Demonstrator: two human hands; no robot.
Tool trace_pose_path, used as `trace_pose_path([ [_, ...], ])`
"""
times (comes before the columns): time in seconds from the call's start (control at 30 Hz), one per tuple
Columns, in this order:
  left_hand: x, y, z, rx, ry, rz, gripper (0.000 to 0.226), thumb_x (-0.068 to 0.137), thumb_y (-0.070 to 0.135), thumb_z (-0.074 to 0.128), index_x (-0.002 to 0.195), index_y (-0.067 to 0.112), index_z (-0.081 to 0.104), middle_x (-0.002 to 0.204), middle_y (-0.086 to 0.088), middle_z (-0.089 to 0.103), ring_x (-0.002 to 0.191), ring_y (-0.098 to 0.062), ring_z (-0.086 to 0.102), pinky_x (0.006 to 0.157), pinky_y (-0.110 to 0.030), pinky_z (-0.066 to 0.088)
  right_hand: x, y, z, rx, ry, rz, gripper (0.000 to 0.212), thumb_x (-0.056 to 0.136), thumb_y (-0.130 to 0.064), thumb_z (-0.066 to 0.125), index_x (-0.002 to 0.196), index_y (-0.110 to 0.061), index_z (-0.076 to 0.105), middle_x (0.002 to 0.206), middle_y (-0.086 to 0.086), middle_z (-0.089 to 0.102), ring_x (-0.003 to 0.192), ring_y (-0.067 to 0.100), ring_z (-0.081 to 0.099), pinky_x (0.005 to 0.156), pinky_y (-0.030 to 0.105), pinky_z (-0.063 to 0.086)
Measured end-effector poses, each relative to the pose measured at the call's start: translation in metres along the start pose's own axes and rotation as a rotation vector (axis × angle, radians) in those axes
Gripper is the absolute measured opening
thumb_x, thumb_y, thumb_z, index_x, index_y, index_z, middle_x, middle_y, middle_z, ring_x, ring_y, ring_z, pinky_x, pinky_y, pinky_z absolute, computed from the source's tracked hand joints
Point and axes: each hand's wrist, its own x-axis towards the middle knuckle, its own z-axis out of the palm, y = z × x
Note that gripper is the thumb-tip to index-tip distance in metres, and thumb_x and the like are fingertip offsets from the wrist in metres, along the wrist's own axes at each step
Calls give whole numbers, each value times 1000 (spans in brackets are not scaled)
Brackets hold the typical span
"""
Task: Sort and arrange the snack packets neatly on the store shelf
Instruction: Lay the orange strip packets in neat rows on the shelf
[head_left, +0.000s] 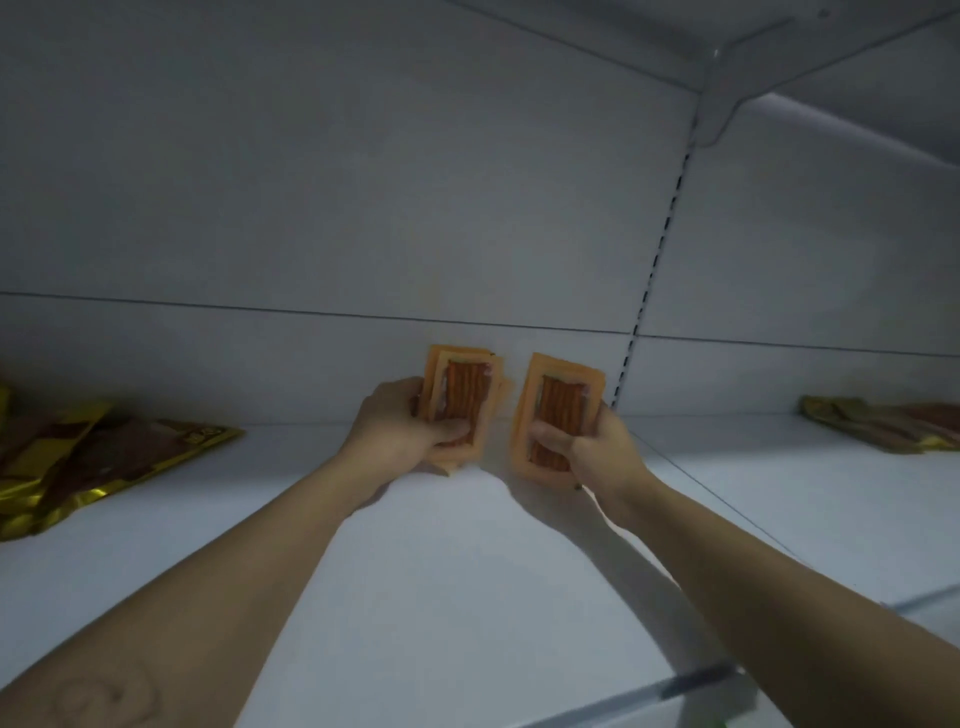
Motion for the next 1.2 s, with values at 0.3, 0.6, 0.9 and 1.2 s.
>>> trace_pose_path([
  [0.3, -26, 36, 41, 94, -8, 71, 19, 70, 9, 87, 83, 14, 75, 80, 0, 76, 80, -21, 72, 77, -34, 59, -32, -33, -72, -19, 9, -32, 37, 83, -10, 77, 118, -12, 64, 105, 6, 72, 99, 24, 70, 82, 36, 56],
  [0.6, -39, 102, 165, 119, -88, 166, 27, 74, 13, 85, 98, 11, 74, 94, -5, 76, 91, -22, 73, 90, -40, 57, -55, -45, -196, -22, 68, -107, 29, 82, -16, 79, 109, -19, 69, 99, 0, 75, 96, 22, 71, 82, 38, 57],
  [0.9, -52, 142, 333, 77, -167, 228, 27, 82, 12, 79, 105, 18, 68, 100, -4, 74, 89, -15, 70, 82, -30, 56, -83, -45, -356, -31, 166, -83, 33, 82, -22, 79, 113, -19, 68, 105, -1, 74, 100, 20, 69, 82, 36, 56],
  [1.2, -71, 168, 494, 120, -373, 223, 23, 95, 18, 65, 113, 23, 52, 101, 6, 63, 92, -10, 62, 78, -25, 50, -130, -37, -496, -28, 293, -27, 39, 86, -19, 74, 123, -14, 63, 116, 5, 70, 109, 24, 65, 97, 45, 52],
])
